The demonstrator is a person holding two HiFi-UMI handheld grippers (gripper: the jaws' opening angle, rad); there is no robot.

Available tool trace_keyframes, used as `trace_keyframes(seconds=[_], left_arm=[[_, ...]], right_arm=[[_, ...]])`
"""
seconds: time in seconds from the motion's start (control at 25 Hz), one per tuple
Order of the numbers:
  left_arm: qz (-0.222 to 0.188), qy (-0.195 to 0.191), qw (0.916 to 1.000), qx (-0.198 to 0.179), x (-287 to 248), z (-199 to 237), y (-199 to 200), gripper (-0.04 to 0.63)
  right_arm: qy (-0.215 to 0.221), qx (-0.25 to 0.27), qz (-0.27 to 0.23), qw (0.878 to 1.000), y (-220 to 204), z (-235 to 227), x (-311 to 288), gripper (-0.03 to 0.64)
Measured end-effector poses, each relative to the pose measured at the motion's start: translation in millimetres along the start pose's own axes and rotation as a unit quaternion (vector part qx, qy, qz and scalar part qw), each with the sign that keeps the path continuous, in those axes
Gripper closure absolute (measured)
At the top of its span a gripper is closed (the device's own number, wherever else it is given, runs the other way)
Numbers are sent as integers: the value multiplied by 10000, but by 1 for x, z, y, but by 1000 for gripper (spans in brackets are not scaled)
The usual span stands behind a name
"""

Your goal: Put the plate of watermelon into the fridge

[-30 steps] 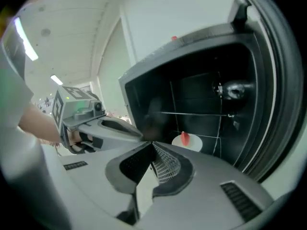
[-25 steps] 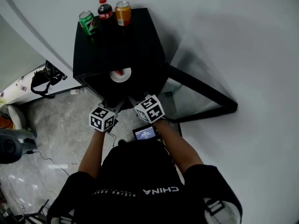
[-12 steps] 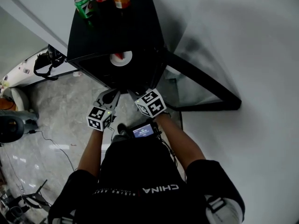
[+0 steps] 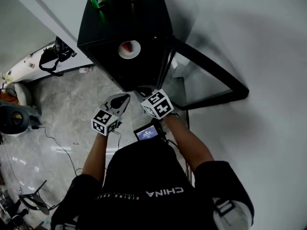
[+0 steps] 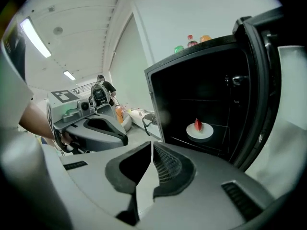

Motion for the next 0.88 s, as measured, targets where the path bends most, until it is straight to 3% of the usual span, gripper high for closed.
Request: trace_keyframes(seconds=[0.16,0.4,0.68,0.88], left_arm=[[-329,23,9991,276,45,-16,-24,583],[-278,24,9983,515,122,-47,-93,583],[-55,-23,9993,372,179,-97,-152,583],[105,-56,9994,331,195,-129,-180,583]], right_arm=[[-98,8,-31,9999,-10,44,4,597],[-337,-165,-166,9992,-44,127,8,597],[-638,-536,-154,9964,-100,208,31,598],[-805,-640,-56,9947,-135,240,53,598]])
Point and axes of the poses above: the fingertips, and each gripper's own axes: x backward along the fingers, z to its left, y out of its top, the point moved 7 cm from there along x, backward along the fingers, and after that the axes turned 9 degrees about z, right-handed, at the moved point
